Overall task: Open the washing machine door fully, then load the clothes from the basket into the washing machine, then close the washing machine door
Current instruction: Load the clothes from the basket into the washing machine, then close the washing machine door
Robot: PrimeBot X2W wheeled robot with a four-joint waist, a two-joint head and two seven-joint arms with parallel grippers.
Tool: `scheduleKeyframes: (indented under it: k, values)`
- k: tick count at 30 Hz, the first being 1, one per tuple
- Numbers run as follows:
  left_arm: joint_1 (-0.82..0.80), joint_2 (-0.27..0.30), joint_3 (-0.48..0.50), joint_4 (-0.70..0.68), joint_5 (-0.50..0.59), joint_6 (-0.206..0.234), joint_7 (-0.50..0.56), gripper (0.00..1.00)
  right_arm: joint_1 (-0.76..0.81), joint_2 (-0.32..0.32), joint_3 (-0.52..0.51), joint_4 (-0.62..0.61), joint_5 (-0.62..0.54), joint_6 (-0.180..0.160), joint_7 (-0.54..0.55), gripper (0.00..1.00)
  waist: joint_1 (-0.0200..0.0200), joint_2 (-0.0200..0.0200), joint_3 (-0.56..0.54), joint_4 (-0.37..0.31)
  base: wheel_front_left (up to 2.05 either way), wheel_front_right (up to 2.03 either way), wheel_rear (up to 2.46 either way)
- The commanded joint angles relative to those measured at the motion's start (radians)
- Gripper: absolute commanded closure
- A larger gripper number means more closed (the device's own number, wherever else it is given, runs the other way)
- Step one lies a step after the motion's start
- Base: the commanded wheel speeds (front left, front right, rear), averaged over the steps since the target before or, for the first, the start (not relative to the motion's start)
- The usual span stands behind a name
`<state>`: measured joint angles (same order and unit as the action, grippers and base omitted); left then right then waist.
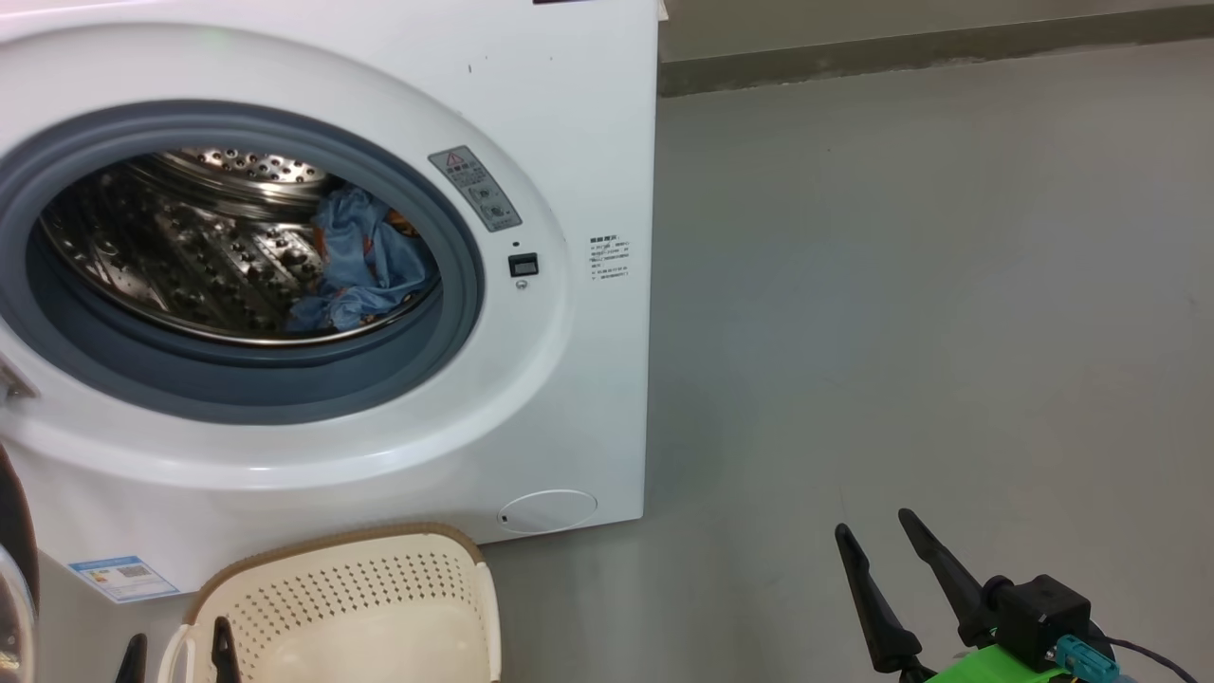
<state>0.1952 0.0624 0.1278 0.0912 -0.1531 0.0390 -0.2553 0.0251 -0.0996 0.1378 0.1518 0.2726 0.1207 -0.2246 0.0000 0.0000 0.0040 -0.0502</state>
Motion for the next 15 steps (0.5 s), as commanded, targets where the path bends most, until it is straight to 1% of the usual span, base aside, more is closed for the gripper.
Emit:
scheduleKeyframes:
  k: [1,8,12,15]
  values:
    - [-0.053,0.005,0.039,-0.018,0.012,-0.005,-0.006,0.00,-0.025,-0.005,0.018,-0.022,-0.007,0.010,-0.007,0.00,0.0000,0.0000,0.001,0.001,0.00,0.00,0.00]
    - [-0.056,0.003,0.045,-0.015,0.018,-0.008,-0.006,0.00,-0.026,-0.005,0.019,-0.020,-0.006,0.010,-0.008,0.00,0.0000,0.0000,0.003,0.000,-0.28,0.28,0.00]
    - [-0.060,0.002,0.051,-0.015,0.022,-0.009,-0.006,0.00,-0.028,-0.004,0.018,-0.017,-0.006,0.010,-0.009,0.00,0.0000,0.0000,0.004,-0.001,-0.94,0.94,0.00]
    - [-0.062,0.001,0.055,-0.015,0.024,-0.011,-0.006,0.00,-0.028,-0.004,0.018,-0.016,-0.005,0.010,-0.010,0.00,0.0000,0.0000,0.004,-0.002,-1.42,1.42,0.00]
